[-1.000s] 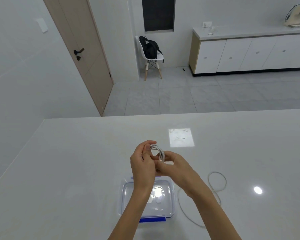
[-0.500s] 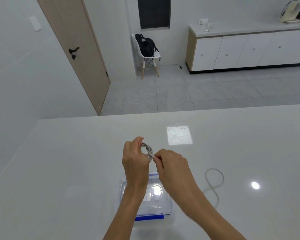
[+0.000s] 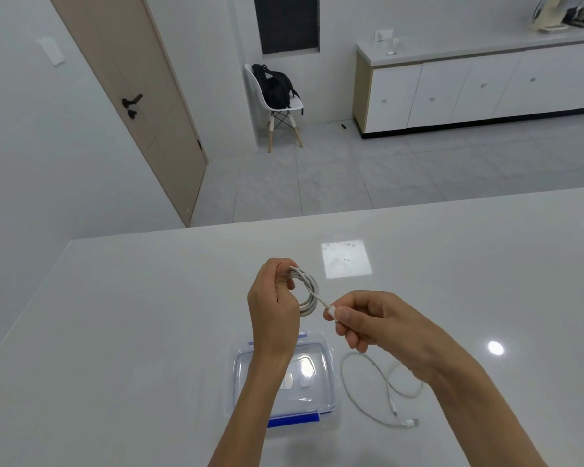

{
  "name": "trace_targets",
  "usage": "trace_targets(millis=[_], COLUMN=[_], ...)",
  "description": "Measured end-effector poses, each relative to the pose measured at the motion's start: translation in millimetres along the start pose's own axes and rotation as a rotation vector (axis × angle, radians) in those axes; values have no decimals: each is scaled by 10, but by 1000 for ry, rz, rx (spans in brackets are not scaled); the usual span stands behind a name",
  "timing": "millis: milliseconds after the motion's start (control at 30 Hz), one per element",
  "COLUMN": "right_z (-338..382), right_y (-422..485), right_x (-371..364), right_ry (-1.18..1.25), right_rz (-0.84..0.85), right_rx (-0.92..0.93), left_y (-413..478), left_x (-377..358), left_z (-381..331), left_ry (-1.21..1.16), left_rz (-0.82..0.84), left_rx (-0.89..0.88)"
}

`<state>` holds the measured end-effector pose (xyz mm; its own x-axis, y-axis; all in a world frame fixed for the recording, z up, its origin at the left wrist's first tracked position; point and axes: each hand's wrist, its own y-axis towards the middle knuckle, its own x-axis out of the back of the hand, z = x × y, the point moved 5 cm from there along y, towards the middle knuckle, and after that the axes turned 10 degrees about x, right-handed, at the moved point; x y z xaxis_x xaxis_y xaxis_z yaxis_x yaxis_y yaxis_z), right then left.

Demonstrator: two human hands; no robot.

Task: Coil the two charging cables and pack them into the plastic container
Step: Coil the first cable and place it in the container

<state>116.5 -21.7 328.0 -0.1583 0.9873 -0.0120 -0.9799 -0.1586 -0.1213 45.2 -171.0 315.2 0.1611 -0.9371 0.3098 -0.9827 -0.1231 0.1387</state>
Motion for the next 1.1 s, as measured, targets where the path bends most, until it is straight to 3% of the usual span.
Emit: trace_targets(millis=[67, 167, 267, 400, 600, 767, 933, 1100], right_z=[-27, -31, 4, -106, -160, -209, -310, -313], right_y=[-38, -46, -23, 44, 21, 35, 116, 283], right_x=[-37, 51, 39, -90, -253, -314, -468, -511], right_ry=[-22, -319, -434, -341, -567, -669, -585, -531], right_rz=[-3, -174, -336, -480, -329, -315, -318, -293], right_rx=[12, 156, 329, 344, 281, 202, 44, 44], left_y=[9, -44, -200, -289, -290, -252, -250, -161], left_x=[9, -13, -85, -106, 63, 75, 106, 122], left_z=[-16, -12, -24, 7, 89, 221, 138, 235], left_ry=[-155, -371, -394, -259, -95, -93, -136, -121], left_rz=[86, 246, 266, 83, -32, 105, 71, 83], left_rx=[165, 442, 530, 458, 273, 257, 224, 267])
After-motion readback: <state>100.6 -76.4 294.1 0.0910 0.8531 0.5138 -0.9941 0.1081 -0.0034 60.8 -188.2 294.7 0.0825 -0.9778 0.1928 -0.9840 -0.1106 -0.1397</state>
